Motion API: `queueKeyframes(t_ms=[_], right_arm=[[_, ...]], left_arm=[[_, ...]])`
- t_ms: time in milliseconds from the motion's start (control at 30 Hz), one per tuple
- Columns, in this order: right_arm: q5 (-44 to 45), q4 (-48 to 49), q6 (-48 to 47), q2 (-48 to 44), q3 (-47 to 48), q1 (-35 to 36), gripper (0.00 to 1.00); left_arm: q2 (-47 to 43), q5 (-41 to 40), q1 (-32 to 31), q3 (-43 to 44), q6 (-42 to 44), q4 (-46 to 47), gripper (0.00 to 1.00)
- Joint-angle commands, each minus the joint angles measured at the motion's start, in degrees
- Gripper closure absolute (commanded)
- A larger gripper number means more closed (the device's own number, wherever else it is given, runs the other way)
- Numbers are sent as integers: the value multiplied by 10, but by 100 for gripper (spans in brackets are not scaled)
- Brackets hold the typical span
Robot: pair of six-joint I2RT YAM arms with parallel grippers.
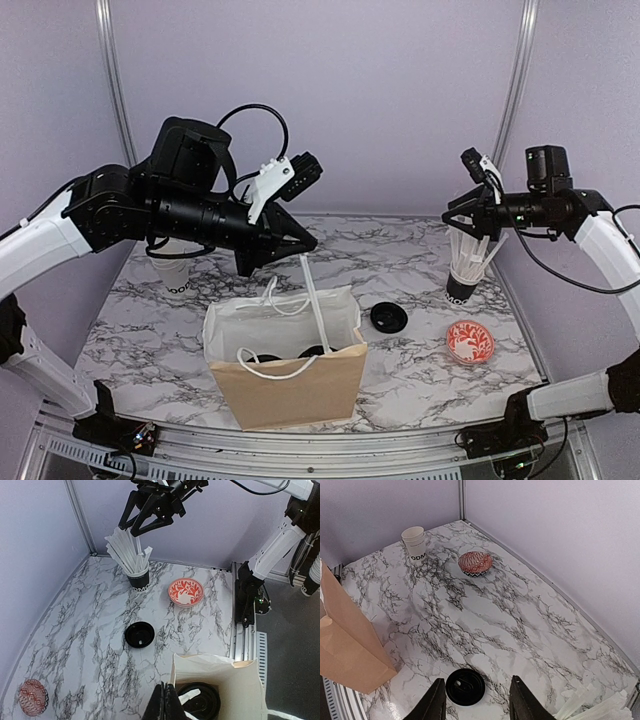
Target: Pack the takeout coffee
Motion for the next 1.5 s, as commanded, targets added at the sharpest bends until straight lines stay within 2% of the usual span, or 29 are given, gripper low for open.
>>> queueKeyframes(t_ms=[0, 233, 300, 333, 367, 433, 500, 567, 667, 833, 967, 1100, 1133, 1300, 1467], right_arm=[[-6, 3, -5, -3, -2, -5, 59], [-5, 5, -5, -9, -7, -4, 61], [-6, 8, -4, -11, -10, -4, 61], [-7, 8, -3, -12, -11, -4, 61], [-9, 8, -3, -13, -11, -4, 61], [-9, 8, -3, -18, -13, -4, 61], [-7, 9, -4, -23, -15, -5, 61], [-4, 10, -4, -27, -19, -5, 61], [-2, 10, -6, -32, -25, -5, 61], [2, 10, -8, -38, -32, -5, 61], [2, 9, -9, -43, -36, -5, 61], [3, 10, -11, -46, -37, -5, 62], [2, 10, -11, -47, -38, -5, 62], [2, 11, -13, -46, -42, -5, 62], [2, 16, -11, -41, -44, -5, 63]], left_arm=[[-16, 35, -12, 19, -8, -27, 100], [-28, 5, -45, 15, -18, -40, 100], [-26, -35, -53, 23, -19, -41, 100], [-26, -66, -56, 28, -24, -41, 79], [-25, -110, -58, 33, -29, -41, 63], [-25, -168, -59, 34, -31, -42, 41], [-21, -200, -59, 33, -31, -48, 34], [-9, -204, -59, 39, -32, -61, 33], [12, -204, -59, 55, -43, -83, 37], [38, -160, -59, 75, -44, -100, 54], [63, -157, -59, 105, -50, -129, 72], [76, -149, -59, 128, -56, -153, 98], [75, -142, -59, 130, -56, -154, 100], [61, -111, -69, 134, -63, -154, 100], [41, -109, -104, 131, -69, -148, 100]])
